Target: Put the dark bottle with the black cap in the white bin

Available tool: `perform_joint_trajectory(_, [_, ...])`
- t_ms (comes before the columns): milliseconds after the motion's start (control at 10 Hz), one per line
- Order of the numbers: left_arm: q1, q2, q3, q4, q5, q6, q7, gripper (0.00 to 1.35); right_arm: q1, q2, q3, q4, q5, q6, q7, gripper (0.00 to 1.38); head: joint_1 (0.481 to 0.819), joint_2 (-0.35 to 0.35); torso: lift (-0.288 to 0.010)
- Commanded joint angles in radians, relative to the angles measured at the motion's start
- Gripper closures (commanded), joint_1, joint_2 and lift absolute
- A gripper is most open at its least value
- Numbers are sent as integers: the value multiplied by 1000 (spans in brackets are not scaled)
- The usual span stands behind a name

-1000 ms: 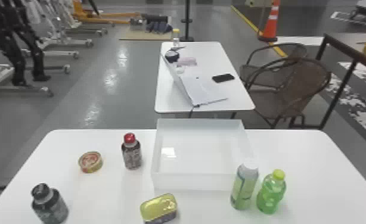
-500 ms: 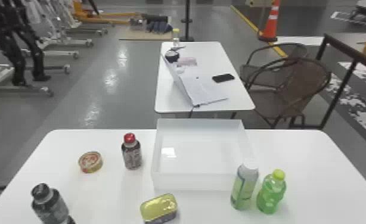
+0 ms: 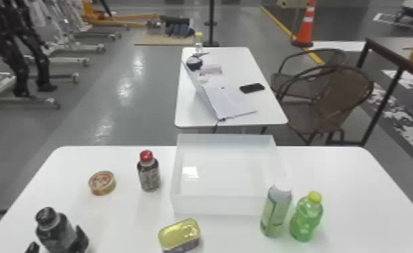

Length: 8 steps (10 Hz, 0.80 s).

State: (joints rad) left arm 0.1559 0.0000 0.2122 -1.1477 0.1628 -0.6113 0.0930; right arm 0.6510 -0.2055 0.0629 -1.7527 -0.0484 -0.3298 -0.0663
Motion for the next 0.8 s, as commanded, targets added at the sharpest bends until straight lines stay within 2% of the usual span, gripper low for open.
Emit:
perform_joint_trajectory(0, [-19, -3, -5, 20, -6, 2, 22, 262, -2, 2, 0, 2, -1, 0, 2, 113, 549, 0, -100])
perform_joint_trajectory(100, [-19, -3, -5, 20, -3, 15, 28, 466, -2, 5, 0, 2, -2, 0, 3, 114, 549, 0, -100])
perform_joint_trajectory(200, [-18, -3, -11, 20, 17, 31, 36, 860, -2, 5, 0, 2, -2, 0, 5, 113, 549, 0, -100])
perform_joint_trajectory(300, [-13, -3, -16, 17, 9, 36, 39, 973, -2, 5, 0, 2, -4, 0, 5, 113, 549, 0, -100])
perform_joint_trajectory(500, [-3, -3, -34, -12, 3, 39, 39, 973, -4, 5, 0, 4, -4, 0, 8, 114, 549, 0, -100])
perform_joint_trajectory(700, [71, -3, -71, -254, -43, 122, 39, 973, -5, 6, 0, 6, -4, 0, 11, 114, 549, 0, -100])
